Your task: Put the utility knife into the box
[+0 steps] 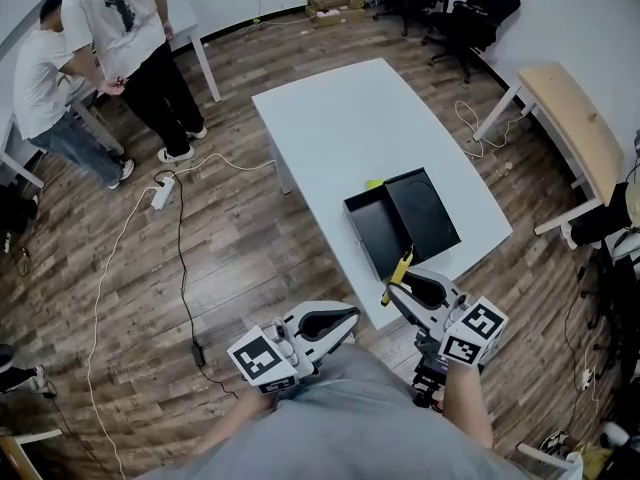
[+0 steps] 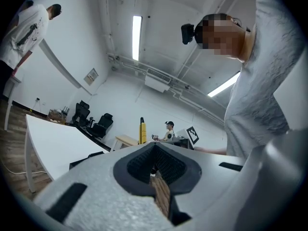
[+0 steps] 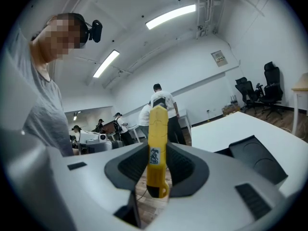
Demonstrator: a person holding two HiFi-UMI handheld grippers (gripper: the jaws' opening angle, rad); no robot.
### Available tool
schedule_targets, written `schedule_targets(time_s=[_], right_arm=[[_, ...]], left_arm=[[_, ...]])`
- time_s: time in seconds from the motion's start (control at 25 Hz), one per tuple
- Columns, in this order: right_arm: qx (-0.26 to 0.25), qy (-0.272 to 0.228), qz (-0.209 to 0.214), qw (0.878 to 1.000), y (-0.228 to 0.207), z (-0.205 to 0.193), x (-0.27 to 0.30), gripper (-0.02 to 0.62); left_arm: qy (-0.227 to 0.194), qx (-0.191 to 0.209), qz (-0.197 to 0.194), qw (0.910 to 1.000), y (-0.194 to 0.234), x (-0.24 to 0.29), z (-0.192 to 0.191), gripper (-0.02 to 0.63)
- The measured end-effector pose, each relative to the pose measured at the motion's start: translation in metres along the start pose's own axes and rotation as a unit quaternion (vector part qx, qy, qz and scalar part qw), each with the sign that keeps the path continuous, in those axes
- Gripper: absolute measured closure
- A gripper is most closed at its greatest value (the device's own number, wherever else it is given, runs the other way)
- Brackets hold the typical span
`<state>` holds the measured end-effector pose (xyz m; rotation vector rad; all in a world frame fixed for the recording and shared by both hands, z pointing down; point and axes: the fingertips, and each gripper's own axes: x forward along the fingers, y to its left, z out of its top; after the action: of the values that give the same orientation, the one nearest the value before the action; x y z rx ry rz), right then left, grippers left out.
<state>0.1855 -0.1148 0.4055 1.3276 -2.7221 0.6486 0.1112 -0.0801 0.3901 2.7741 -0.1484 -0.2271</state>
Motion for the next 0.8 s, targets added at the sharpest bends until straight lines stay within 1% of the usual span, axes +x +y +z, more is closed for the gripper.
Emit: schedule_targets(time_s=[0.2, 0.52, 0.72, 0.8], right_arm=[[0.002, 0.029, -0.008, 1.0, -0.018, -0.013, 0.006, 0.469], [0.011, 0.066, -0.035, 0.997, -0.054, -0.028, 0.02, 0.469], [0.015, 0.105, -0.063, 0.992, -0.068, -0.036, 0.026, 0.469], [0.015, 0.122, -0.072, 0.99, -0.075, -0.039, 0.028, 0.469]], left_arm=[[0.007, -0.025, -0.005, 0.9997, -0.007, 0.007, 0.001, 0.589], [0.007, -0.024, -0.005, 0.9997, -0.003, 0.005, -0.001, 0.589], [0.004, -0.013, -0.003, 0.9999, 0.001, 0.001, 0.002, 0.589], [0.006, -0.016, -0.002, 0.9998, 0.003, 0.001, 0.001, 0.589]])
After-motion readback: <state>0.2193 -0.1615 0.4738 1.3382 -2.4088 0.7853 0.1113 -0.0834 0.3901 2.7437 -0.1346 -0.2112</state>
